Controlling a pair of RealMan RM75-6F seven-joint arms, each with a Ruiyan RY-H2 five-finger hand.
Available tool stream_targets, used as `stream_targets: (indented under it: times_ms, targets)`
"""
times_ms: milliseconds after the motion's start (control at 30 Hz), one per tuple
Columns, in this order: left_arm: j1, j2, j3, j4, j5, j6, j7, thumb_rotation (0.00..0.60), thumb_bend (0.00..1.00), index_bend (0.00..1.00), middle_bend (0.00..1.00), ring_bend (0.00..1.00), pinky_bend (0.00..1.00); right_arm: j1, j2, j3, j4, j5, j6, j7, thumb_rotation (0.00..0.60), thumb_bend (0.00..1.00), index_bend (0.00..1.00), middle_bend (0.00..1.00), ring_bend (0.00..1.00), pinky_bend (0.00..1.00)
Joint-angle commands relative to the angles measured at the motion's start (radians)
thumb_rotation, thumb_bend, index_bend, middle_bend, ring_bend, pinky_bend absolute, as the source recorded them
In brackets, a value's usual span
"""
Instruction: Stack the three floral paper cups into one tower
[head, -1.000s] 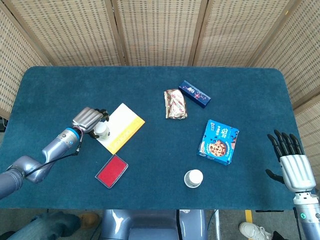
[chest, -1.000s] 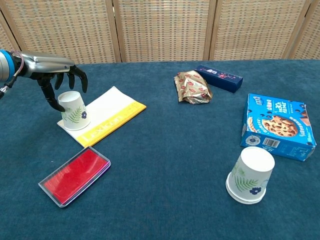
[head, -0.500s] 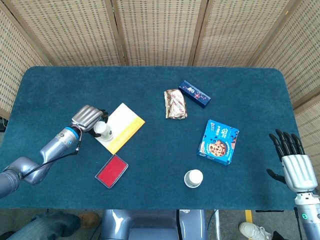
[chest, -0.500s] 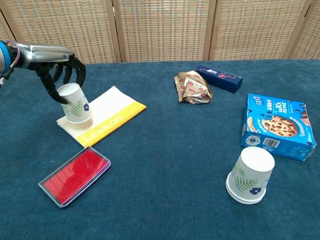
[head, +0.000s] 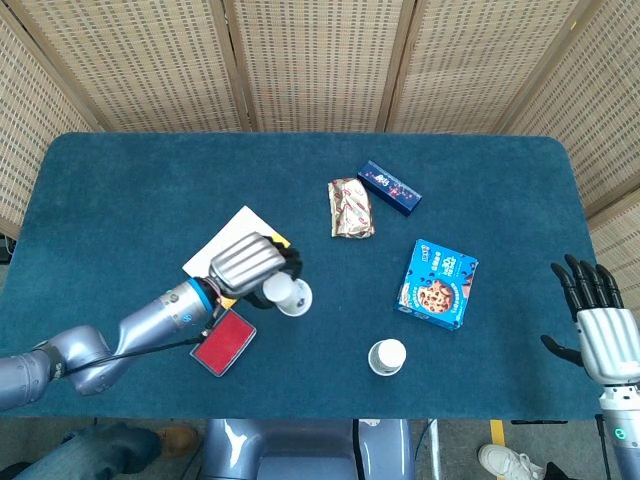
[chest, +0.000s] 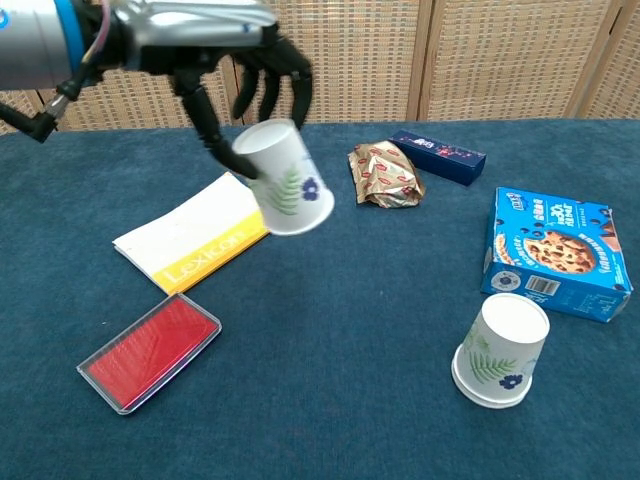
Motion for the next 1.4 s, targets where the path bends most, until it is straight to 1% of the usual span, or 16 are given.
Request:
stream_targets:
  times_ms: [33,167,233,300,533,633,733,867,933,1200,1400]
  targets:
    - [-0.078,-0.064,-0.036,-0.038,0.026,-0.019,0.066,0.600,0.18,0.54,0.43,0.48,0.53,-0.001,0.003,0.005,0.002,0.009,-0.004,0.009,0.600,0.00,0.04,0.00,0.00,0.00]
    - [-0.126,-0.141,-0.040,-0.002,0.063,-0.011,0.075,0.600,0.18,0.56,0.44,0.48,0.54,-0.003,0.005,0.010,0.007,0.021,-0.008,0.021,0.600,0.00,0.04,0.00,0.00,0.00]
    - [-0.159,-0.184,-0.042,0.028,0.073,-0.024,0.064,0.600,0.18,0.56,0.44,0.48,0.54,-0.004,0.005,0.014,0.013,0.030,-0.014,0.027,0.600,0.00,0.04,0.00,0.00,0.00]
    - [-0.183,-0.212,-0.044,0.052,0.081,-0.031,0.050,0.600,0.18,0.56,0.44,0.48,0.54,-0.004,0.005,0.015,0.015,0.035,-0.018,0.030,0.600,0.00,0.04,0.00,0.00,0.00]
    - [-0.265,-0.290,-0.024,0.175,0.169,-0.017,-0.018,0.600,0.20,0.59,0.46,0.50,0.56,-0.005,0.005,0.022,0.021,0.046,-0.023,0.033,0.600,0.00,0.04,0.00,0.00,0.00]
    - [-0.299,-0.307,-0.015,0.213,0.199,-0.011,-0.052,0.600,0.20,0.59,0.46,0.50,0.56,-0.007,0.006,0.024,0.021,0.048,-0.022,0.031,0.600,0.00,0.04,0.00,0.00,0.00]
    - [-0.328,-0.313,-0.005,0.227,0.217,-0.018,-0.076,0.600,0.20,0.59,0.46,0.50,0.56,-0.008,0.006,0.026,0.020,0.049,-0.022,0.030,0.600,0.00,0.04,0.00,0.00,0.00]
    - [-0.351,-0.312,0.005,0.232,0.227,-0.029,-0.084,0.600,0.20,0.59,0.46,0.50,0.56,-0.009,0.006,0.027,0.020,0.051,-0.021,0.029,0.600,0.00,0.04,0.00,0.00,0.00]
    - [-0.377,-0.311,0.016,0.234,0.240,-0.054,-0.075,0.600,0.20,0.59,0.46,0.50,0.56,-0.010,0.007,0.031,0.022,0.056,-0.022,0.033,0.600,0.00,0.04,0.00,0.00,0.00]
    - [-0.418,-0.338,0.028,0.264,0.229,-0.078,-0.060,0.600,0.20,0.59,0.46,0.50,0.56,-0.012,0.009,0.037,0.026,0.063,-0.022,0.043,0.600,0.00,0.04,0.00,0.00,0.00]
    - [-0.442,-0.377,0.035,0.309,0.214,-0.083,-0.051,0.600,0.20,0.59,0.46,0.50,0.56,-0.016,0.013,0.044,0.032,0.072,-0.018,0.053,0.600,0.00,0.04,0.00,0.00,0.00]
